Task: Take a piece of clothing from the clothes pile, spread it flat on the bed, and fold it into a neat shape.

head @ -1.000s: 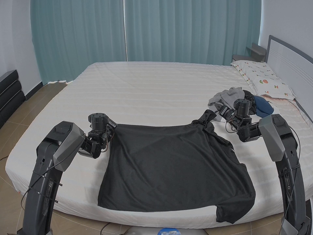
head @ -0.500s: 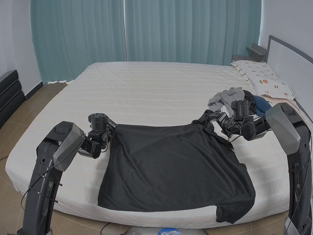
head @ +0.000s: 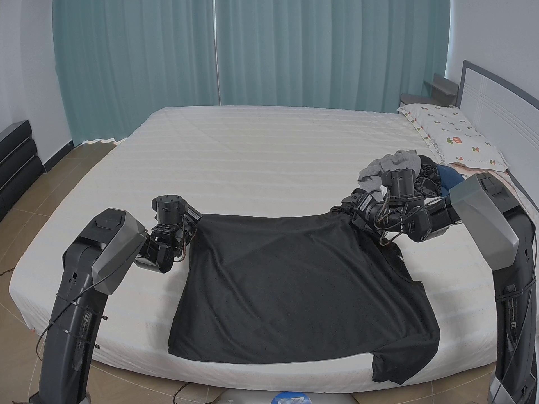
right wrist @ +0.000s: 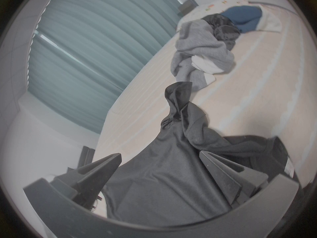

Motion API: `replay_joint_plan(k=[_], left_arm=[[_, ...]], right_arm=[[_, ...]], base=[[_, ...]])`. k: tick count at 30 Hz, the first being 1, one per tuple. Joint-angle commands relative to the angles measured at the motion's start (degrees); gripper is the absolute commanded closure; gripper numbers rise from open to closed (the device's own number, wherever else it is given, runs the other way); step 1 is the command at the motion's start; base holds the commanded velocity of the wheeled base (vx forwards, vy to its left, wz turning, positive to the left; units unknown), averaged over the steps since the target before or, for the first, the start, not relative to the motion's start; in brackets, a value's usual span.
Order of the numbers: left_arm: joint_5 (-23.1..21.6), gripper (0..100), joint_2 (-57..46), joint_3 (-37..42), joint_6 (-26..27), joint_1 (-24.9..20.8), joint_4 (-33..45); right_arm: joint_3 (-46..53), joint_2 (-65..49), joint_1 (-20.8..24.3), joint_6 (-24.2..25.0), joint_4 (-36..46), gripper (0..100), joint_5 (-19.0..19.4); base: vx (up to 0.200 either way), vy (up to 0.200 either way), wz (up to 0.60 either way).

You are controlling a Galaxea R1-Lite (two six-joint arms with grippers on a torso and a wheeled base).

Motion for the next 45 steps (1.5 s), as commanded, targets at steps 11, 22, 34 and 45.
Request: replay_joint_plan(k=[11,22,34,45], left_arm=[[0.1,100,0.0,-0.1,0.0,0.0,0.8],[0.0,100,0.1,-0.2,0.0,0.1,0.9],[-0.1,100,0.4,-0.4,0.2,0.1,0.9],[0.0,100,1.2,-2.3,0.9,0.7,1.9]], right_arm=[[0.4,9.8,-1.2,-26.7,-12.7,0,-8.9],[0.3,10.7,-1.4,-29.9,-12.6,100,-8.6],[-5.8,13.3,-3.7,-32.0,-12.3,100,-9.3],[-8.5,13.4,-8.8,-26.7,-12.3,100,-9.2]], base=[[0.000,0.000,0.00],[0.000,0.000,0.00],[0.000,0.000,0.00],[0.000,0.000,0.00]])
